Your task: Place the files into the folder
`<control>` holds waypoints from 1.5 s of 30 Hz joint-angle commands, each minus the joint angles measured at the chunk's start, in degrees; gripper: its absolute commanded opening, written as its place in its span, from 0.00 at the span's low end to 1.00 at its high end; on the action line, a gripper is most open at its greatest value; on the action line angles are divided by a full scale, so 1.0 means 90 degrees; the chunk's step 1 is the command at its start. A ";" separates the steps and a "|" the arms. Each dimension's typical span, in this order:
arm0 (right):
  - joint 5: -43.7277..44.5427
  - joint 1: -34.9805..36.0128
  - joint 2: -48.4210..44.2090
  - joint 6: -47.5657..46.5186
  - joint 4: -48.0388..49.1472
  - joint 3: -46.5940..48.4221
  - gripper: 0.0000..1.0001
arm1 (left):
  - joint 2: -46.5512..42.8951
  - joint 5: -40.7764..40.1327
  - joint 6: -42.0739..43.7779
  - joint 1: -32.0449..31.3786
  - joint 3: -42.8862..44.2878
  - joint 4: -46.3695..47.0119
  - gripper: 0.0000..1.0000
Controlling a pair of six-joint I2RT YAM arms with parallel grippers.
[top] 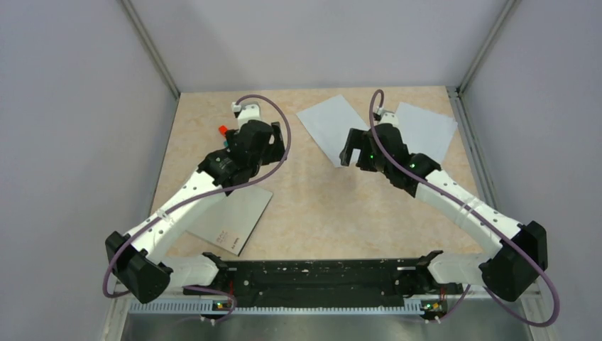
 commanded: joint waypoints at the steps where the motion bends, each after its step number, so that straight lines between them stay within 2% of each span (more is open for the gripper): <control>1: -0.0299 -0.0044 0.0069 0.0113 0.0282 -0.0104 0.99 | 0.0000 0.0034 -0.0278 0.0182 0.0001 -0.0246 0.98; 8: -0.1138 -0.0022 0.0263 0.0583 0.0818 -0.0507 0.99 | -0.0116 0.0466 -0.0518 0.0808 -0.0140 -0.0588 0.98; 13: -0.1310 0.0261 0.0440 0.1116 0.1382 -0.0927 0.99 | -0.0232 0.0618 -0.0436 0.1047 -0.0158 -0.0783 0.98; 20: -0.1525 0.1432 0.1103 0.2505 0.2806 -0.1400 0.94 | -0.0365 0.0695 -0.0270 0.1357 -0.0123 -0.1008 0.98; 28: -0.1388 0.2564 0.1885 0.4199 0.5427 -0.2043 0.87 | -0.0443 0.0934 -0.0111 0.1640 -0.0105 -0.1221 0.98; 34: -0.1025 0.3531 0.3175 0.5375 0.7440 -0.2051 0.77 | -0.0784 0.0934 -0.0058 0.1716 -0.0230 -0.1488 0.98; 40: -0.0977 0.4054 0.4808 0.6241 0.9276 -0.1573 0.67 | -0.1104 0.0954 0.0060 0.1738 -0.0307 -0.1744 0.98; 45: -0.0759 0.4279 0.5446 0.6408 0.9663 -0.1173 0.63 | -0.1283 0.0918 0.0178 0.1760 -0.0310 -0.1925 0.98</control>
